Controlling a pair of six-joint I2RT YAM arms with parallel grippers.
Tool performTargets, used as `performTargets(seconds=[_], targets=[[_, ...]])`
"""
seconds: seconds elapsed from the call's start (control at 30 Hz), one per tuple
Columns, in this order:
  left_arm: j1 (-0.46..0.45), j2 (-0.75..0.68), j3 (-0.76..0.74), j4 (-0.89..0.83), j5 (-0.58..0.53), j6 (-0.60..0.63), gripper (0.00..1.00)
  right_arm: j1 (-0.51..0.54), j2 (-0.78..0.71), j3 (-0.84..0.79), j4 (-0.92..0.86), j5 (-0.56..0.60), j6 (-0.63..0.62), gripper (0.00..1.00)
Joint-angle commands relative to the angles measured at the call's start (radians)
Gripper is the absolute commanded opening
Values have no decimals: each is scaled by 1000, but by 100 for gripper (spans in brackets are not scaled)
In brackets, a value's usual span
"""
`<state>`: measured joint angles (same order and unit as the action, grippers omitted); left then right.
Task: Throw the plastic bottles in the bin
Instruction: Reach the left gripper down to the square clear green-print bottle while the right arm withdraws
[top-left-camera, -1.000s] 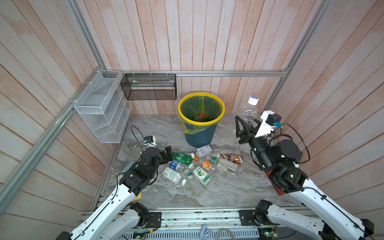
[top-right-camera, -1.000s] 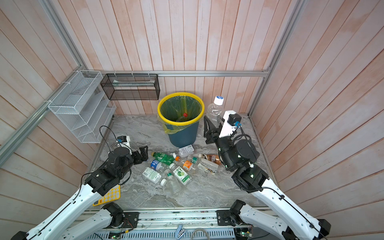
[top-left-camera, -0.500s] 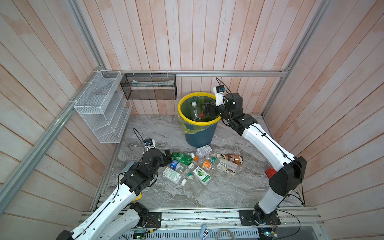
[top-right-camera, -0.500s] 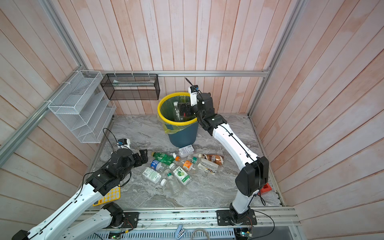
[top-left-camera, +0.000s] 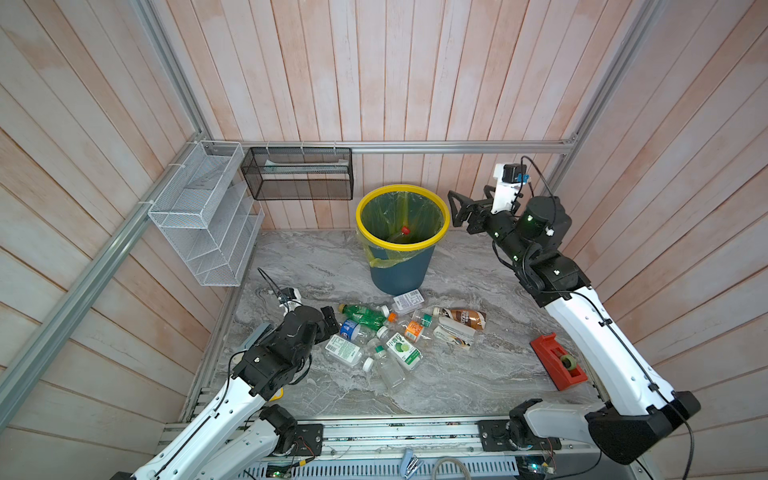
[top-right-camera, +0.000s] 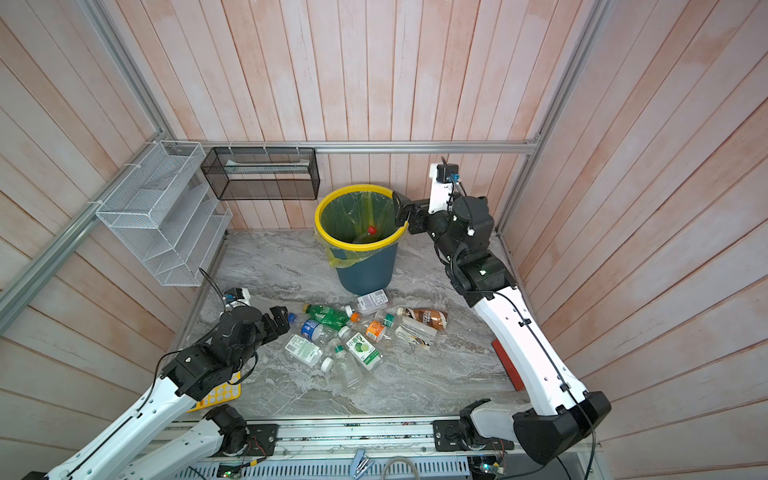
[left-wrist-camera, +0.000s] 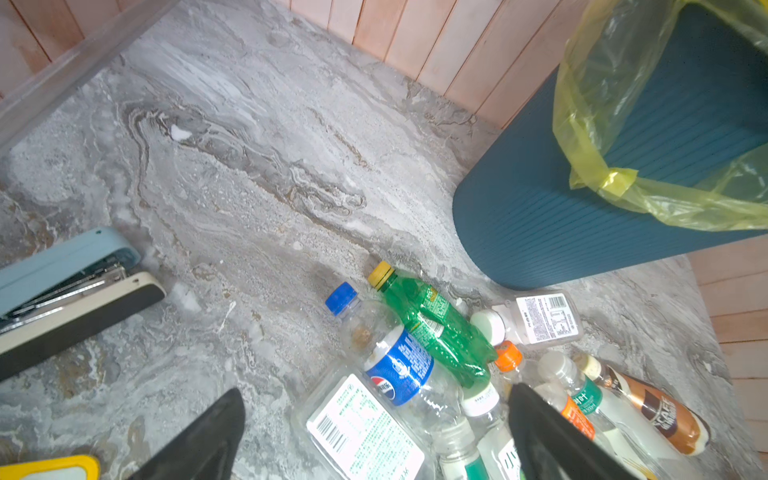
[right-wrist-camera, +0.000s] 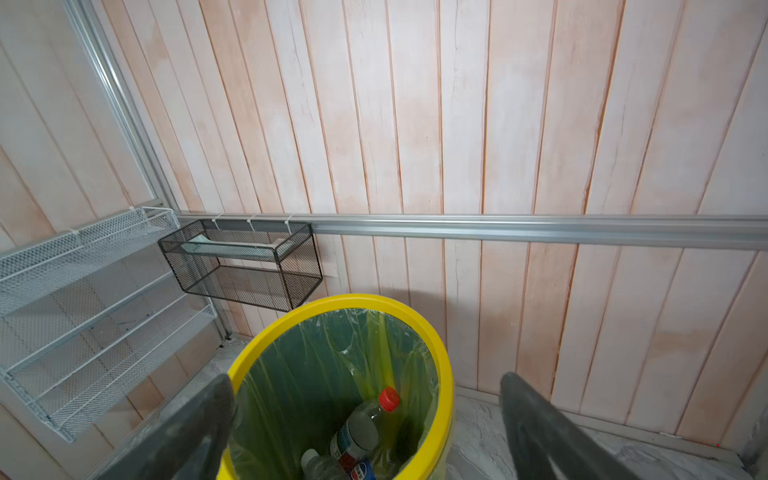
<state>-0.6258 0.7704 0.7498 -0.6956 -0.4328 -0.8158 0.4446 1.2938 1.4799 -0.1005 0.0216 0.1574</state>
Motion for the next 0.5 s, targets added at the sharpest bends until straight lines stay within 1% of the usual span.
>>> performTargets(seconds=[0.0, 0.1, 0.13, 0.27, 0.37, 0.47], targets=[[-50, 13, -30, -91, -50, -152, 100, -19, -28, -82, 0, 12, 14, 100], [-118, 13, -81, -105, -51, -256, 100, -21, -78, -186, 27, 14, 41, 100], [-136, 18, -101, -101, -39, -286, 100, -58, -94, -224, 35, 12, 54, 100], [-159, 42, -163, -57, 30, -364, 100, -88, -153, -360, 49, 12, 103, 100], [-169, 75, -190, 1, 61, -377, 98, -96, -200, -442, 49, 24, 118, 100], [-172, 140, -180, 27, 68, -362, 99, -101, -248, -517, 34, 63, 127, 100]])
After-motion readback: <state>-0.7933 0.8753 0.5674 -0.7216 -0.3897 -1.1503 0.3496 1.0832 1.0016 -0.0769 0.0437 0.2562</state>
